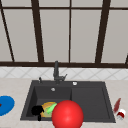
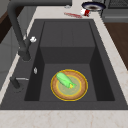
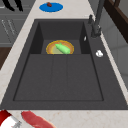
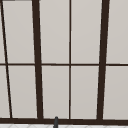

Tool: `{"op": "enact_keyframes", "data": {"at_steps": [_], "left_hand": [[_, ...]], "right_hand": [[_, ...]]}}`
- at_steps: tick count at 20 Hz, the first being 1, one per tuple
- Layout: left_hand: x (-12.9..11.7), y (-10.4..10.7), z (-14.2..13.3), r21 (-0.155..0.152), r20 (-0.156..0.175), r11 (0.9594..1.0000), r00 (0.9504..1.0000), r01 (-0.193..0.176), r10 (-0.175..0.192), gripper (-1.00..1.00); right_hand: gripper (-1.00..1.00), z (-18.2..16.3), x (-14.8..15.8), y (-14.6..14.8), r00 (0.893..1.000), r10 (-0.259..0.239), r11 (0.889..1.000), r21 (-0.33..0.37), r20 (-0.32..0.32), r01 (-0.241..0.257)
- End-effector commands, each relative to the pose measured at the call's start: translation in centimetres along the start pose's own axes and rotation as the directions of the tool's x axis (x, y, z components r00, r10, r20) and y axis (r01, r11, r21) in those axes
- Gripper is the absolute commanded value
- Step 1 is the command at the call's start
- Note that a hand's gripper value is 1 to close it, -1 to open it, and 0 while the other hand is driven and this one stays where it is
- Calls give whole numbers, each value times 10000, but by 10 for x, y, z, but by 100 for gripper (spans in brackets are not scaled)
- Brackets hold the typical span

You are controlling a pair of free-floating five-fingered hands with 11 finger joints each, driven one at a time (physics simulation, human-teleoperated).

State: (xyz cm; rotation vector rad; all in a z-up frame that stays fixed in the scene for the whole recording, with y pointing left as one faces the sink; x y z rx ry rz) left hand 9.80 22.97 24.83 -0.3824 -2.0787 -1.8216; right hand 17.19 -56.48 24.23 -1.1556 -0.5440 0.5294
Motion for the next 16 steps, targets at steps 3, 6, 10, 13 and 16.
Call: {"op": "enact_keyframes", "data": {"at_steps": [3,6,10,13,16], "left_hand": [[0,0,0,0,0,10000,10000,0,0,0],[0,0,0,0,0,10000,10000,0,0,0],[0,0,0,0,0,10000,10000,0,0,0],[0,0,0,0,0,10000,10000,0,0,0],[0,0,0,0,0,10000,10000,0,0,0]], "right_hand": [[100,22,16,-22,9963,176,9993,-337,843,-148],[100,31,24,-23,9957,251,9997,-38,896,-249],[100,43,33,-26,9910,491,9987,36,1243,-499],[100,52,39,-26,9879,485,9988,-4,1475,-489],[100,61,45,-26,9836,516,9986,-25,1727,-519]]}}
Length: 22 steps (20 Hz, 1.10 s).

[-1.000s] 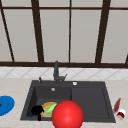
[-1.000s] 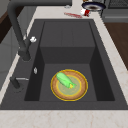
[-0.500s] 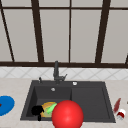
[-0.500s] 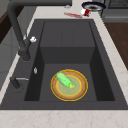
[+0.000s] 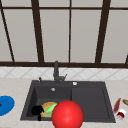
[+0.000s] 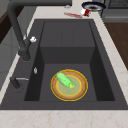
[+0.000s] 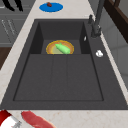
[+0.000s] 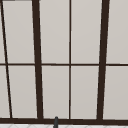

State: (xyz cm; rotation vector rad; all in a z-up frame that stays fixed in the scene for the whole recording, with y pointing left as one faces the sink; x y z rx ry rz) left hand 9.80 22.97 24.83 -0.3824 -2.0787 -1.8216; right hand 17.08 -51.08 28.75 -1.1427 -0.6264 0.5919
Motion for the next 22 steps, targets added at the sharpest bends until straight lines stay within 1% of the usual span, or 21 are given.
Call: {"op": "enact_keyframes", "data": {"at_steps": [1,4,8,9,10,11,13,16,19,22], "left_hand": [[0,0,0,0,0,10000,10000,0,0,0],[0,0,0,0,0,10000,10000,0,0,0],[0,0,0,0,0,10000,10000,0,0,0],[0,0,0,0,0,10000,10000,0,0,0],[0,0,0,0,0,10000,10000,0,0,0],[0,0,0,0,0,10000,10000,0,0,0],[0,0,0,0,0,10000,10000,0,0,0],[0,0,0,0,0,10000,10000,0,0,0],[0,0,0,0,0,10000,10000,0,0,0],[0,0,0,0,0,10000,10000,0,0,0]], "right_hand": [[100,11,8,0,9953,477,9988,78,847,-486],[100,22,13,-2,9923,681,9975,101,1036,-695],[100,34,18,0,9879,803,9967,21,1327,-813],[100,33,23,-1,9898,773,9969,67,1194,-787],[100,30,22,0,9957,439,9988,157,822,-454],[100,30,19,0,9977,40,10000,62,680,-44],[100,35,23,3,9966,-10,10000,5,822,9],[100,45,41,5,9933,380,9991,-213,1088,-359],[100,50,46,4,9904,245,9989,-417,1358,-190],[100,58,52,2,9877,280,9989,-411,1540,-219]]}}
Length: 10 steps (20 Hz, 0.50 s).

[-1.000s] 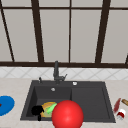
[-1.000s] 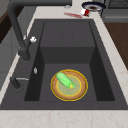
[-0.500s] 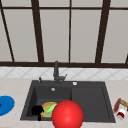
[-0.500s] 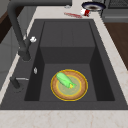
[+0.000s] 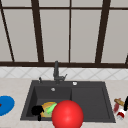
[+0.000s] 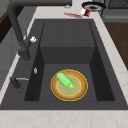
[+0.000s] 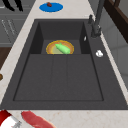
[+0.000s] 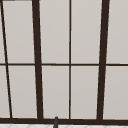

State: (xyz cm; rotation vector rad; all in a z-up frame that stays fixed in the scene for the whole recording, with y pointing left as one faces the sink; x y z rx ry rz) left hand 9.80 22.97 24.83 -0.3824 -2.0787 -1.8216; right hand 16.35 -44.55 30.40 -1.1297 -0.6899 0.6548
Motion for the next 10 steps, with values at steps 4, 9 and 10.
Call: {"op": "enact_keyframes", "data": {"at_steps": [4,9,10], "left_hand": [[0,0,0,0,0,10000,10000,0,0,0],[0,0,0,0,0,10000,10000,0,0,0],[0,0,0,0,0,10000,10000,0,0,0]], "right_hand": [[100,19,21,-10,9946,265,9994,-255,1006,-241],[100,37,40,-22,9929,391,9992,-53,1121,-388],[100,41,44,-24,9924,402,9992,-43,1161,-400]]}}
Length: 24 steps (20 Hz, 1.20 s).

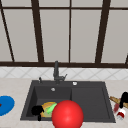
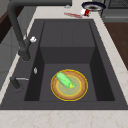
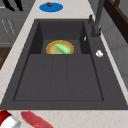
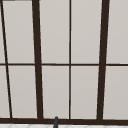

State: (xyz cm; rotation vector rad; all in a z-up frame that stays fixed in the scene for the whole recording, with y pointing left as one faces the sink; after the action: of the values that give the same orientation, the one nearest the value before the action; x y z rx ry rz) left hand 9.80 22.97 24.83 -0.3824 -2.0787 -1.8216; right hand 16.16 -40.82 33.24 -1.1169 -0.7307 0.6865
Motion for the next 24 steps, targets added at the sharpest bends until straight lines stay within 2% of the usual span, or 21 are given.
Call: {"op": "enact_keyframes", "data": {"at_steps": [1,7,8,11,13,24], "left_hand": [[0,0,0,0,0,10000,10000,0,0,0],[0,0,0,0,0,10000,10000,0,0,0],[0,0,0,0,0,10000,10000,0,0,0],[0,0,0,0,0,10000,10000,0,0,0],[0,0,0,0,0,10000,10000,0,0,0],[0,0,0,0,0,10000,10000,0,0,0]], "right_hand": [[100,14,16,-9,9971,374,9993,-24,656,-373],[100,33,39,-18,9958,386,9993,-13,833,-386],[100,34,41,-15,9951,288,9994,-223,944,-268],[100,41,51,-17,9922,308,9993,-253,1211,-279],[100,45,56,-20,9879,422,9991,20,1492,-430],[100,69,85,-25,9627,405,9989,102,2675,-449]]}}
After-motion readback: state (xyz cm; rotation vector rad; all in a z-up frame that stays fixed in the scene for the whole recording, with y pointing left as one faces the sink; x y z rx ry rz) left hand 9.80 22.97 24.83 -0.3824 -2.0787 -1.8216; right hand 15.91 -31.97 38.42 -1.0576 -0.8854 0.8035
